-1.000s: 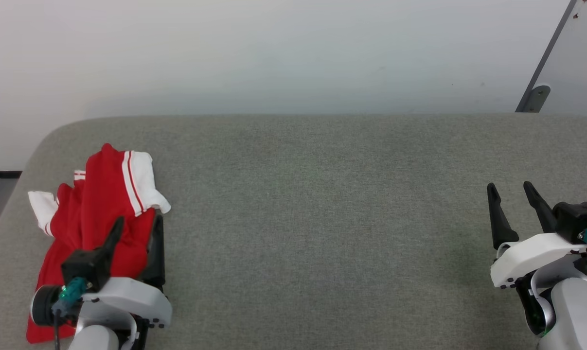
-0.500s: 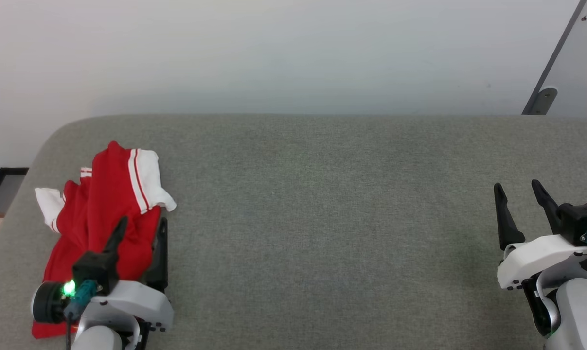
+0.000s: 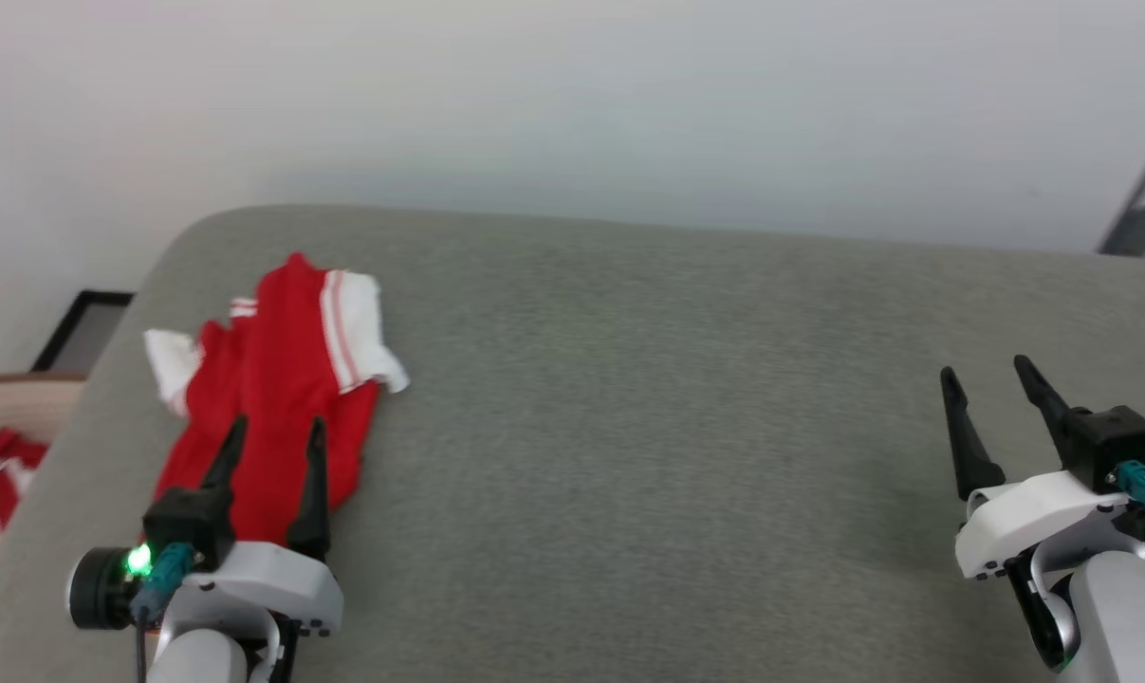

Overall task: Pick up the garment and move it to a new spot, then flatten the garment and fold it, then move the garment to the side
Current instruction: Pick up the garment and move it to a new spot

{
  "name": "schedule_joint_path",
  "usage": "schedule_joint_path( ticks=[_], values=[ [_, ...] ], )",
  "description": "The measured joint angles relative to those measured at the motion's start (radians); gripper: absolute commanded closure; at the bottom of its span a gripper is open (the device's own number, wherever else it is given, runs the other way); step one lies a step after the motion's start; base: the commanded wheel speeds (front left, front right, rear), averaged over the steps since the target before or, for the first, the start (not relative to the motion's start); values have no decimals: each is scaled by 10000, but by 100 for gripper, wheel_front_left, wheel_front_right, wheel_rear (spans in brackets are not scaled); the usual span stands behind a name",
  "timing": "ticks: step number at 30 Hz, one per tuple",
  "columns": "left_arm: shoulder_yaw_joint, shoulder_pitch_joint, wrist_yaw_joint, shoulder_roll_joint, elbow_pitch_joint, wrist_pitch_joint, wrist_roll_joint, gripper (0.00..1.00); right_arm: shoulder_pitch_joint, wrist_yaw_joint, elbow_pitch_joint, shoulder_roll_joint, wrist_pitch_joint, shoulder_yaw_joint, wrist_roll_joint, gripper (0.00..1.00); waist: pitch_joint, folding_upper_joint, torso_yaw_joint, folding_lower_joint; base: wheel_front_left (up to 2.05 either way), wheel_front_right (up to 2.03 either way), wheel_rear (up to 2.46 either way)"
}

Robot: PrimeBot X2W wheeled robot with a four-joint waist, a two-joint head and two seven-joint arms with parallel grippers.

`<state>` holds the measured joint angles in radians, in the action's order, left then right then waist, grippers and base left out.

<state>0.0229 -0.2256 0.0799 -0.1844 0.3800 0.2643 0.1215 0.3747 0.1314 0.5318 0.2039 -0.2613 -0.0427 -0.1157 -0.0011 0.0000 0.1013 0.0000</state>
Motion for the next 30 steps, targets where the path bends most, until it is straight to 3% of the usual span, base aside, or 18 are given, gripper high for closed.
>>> schedule_joint_path(
  ticks=[18,24,30],
  values=[
    [646,682,-98,627,-199,0,-100,0,-164,0,-121,-107,0,-1097,-435,0,-7,0,3075,0,0,0,0],
    [1325,1179,-368,890,-918,0,40,0,585,0,48,-299,-2,-2211,-543,0,166,0,3982,0,0,0,0],
    [1864,1731,-568,1195,-1664,0,351,0,1375,0,435,-426,-2,-3313,-894,0,635,0,4358,0,-5,-5,-5]
  ],
)
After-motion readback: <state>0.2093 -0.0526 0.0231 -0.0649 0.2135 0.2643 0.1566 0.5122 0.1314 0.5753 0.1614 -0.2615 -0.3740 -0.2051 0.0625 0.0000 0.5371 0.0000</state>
